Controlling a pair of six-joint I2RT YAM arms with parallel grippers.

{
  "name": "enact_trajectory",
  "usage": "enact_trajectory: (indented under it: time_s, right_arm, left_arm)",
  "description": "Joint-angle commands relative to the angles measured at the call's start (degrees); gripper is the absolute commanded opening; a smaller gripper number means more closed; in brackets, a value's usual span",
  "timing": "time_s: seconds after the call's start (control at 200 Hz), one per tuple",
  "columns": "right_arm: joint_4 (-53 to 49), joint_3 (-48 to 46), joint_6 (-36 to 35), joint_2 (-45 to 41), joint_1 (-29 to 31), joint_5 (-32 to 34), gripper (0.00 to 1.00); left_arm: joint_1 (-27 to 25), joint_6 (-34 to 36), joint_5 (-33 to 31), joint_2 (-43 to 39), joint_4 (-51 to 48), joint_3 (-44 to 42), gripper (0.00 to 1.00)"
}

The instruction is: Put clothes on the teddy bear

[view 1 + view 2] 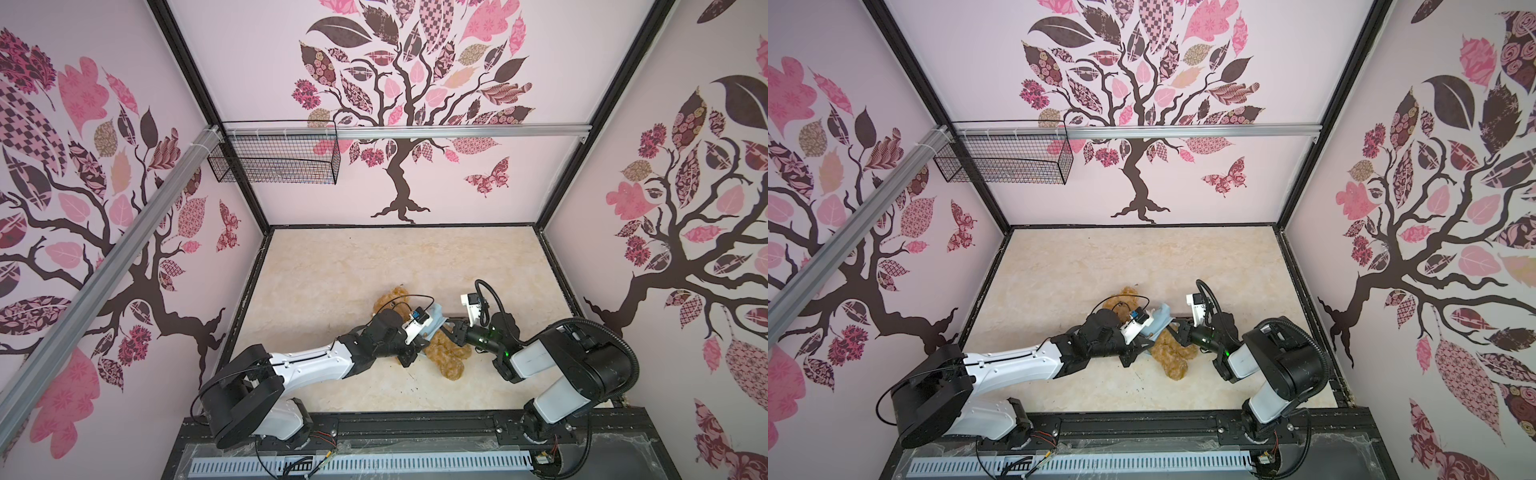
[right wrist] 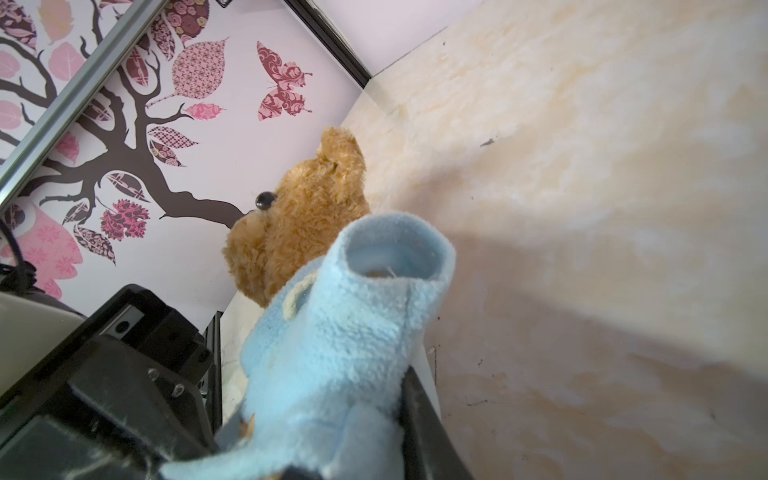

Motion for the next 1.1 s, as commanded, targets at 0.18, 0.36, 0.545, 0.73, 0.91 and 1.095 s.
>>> enact_trajectory:
  time_s: [0.18,0.36,0.545,0.73,0.91,1.095]
  right_arm:
    - [3.2,2.0,-18.8,-7.5,2.5,-6.8,0.18]
    - [-9.1,3.7,-30.1,-16.2,8.5,-6.2,0.18]
    - [-13.7,3.9,-33.1,-22.4,12.5,-8.8,0.18]
    - [-18.6,4.5,-35.6,-28.0,16.2,-8.3,0.18]
    - [-21.8,5.8,-35.9,-31.4,17.4,-9.7,0.18]
    - [-21.6,6.6,-35.1,-32.6,17.6,-10.0,0.18]
  left_arm:
    - [-0.7,0.2,-3.7,-14.0,-13.2,4.6,0.50]
    - [1.5,5.8,-9.5,-21.9,-28.7,12.7,0.62]
    - [14.8,14.9,10.0,-23.8,-42.1,20.2,0.76]
    - [18.0,22.9,22.4,-17.8,-50.8,25.2,0.83]
    - [17.9,25.6,28.8,-13.8,-49.4,24.2,0.87]
    - [17.0,25.6,32.0,-12.2,-43.6,21.1,0.87]
